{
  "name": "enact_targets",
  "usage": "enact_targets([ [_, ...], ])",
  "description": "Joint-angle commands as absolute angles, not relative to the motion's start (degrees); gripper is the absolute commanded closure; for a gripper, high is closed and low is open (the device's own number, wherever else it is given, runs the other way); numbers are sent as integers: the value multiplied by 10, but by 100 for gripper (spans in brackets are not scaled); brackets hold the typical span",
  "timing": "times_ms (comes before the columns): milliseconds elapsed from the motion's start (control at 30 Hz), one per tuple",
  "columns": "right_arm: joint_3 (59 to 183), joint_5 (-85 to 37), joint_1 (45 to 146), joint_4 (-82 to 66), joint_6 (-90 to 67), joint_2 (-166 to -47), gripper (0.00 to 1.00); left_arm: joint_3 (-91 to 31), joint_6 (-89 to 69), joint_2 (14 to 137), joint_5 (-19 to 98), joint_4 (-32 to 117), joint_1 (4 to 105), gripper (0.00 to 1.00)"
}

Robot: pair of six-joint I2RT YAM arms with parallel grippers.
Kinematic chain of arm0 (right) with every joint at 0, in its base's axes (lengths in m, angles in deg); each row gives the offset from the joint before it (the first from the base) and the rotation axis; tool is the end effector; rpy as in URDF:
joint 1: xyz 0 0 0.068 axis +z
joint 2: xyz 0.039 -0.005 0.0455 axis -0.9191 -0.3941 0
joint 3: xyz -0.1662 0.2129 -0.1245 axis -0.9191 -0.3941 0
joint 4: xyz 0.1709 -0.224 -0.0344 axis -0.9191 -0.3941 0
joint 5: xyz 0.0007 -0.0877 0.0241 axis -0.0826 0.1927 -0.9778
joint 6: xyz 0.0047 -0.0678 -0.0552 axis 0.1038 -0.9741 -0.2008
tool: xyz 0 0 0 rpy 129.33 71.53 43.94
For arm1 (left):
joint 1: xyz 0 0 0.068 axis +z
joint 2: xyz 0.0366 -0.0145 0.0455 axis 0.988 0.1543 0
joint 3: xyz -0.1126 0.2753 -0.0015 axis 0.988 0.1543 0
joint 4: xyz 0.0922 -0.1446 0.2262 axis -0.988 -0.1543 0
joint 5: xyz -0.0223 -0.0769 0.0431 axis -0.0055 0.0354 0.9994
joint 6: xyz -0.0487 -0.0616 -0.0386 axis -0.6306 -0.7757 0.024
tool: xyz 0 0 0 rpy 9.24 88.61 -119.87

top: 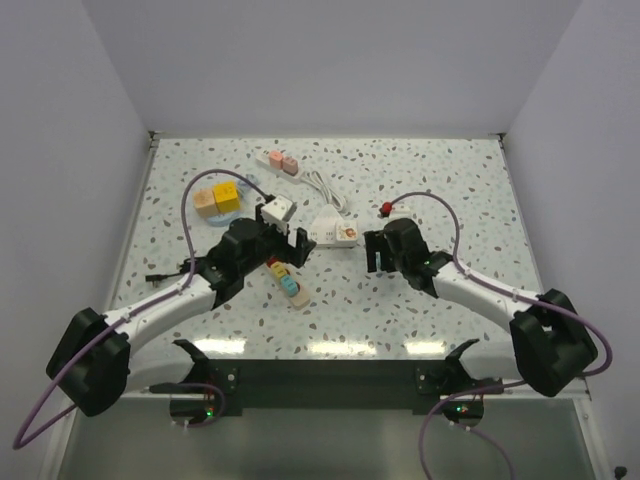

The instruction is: Insert the plug

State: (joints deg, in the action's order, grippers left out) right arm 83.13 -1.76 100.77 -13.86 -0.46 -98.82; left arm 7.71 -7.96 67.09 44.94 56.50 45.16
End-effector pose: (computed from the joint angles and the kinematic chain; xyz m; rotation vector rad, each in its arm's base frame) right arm 0.2618 0.1521 0.1846 -0.1912 2.2658 0.1738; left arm 0.2492 -0.1859 0.2448 0.4745 1.8364 -0.5933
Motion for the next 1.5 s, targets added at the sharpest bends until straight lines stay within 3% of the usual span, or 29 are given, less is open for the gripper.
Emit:
enact_targets([
  [0, 848, -31, 995, -110, 8, -1015, 19, 66, -85, 680, 438, 621, 439, 11],
  [333, 846, -48, 964, -78, 17, -1070, 21, 77, -104, 717, 423, 657, 416, 12],
  [467, 854, -58, 958, -79, 17, -1091, 28, 79, -107, 727, 420, 669, 409, 12],
  [567, 860, -71, 953, -79, 17, -1107, 37, 80, -107, 739, 421, 675, 404, 12],
  [667, 862, -86, 947, -65, 18, -1119, 52, 82, -105, 748, 420, 687, 397, 12],
  [800, 869, -124, 937, -65, 12, -1111, 79, 94, -78, 754, 422, 710, 379, 12],
  [900, 868, -202, 920, -54, 16, -1084, 90, 105, -47, 750, 418, 726, 366, 12],
  [1033, 865, -297, 903, -34, 33, -1044, 95, 126, 1, 737, 402, 753, 345, 12],
  [1467, 815, -493, 904, 79, 155, -912, 97, 152, 39, 747, 429, 899, 302, 10],
])
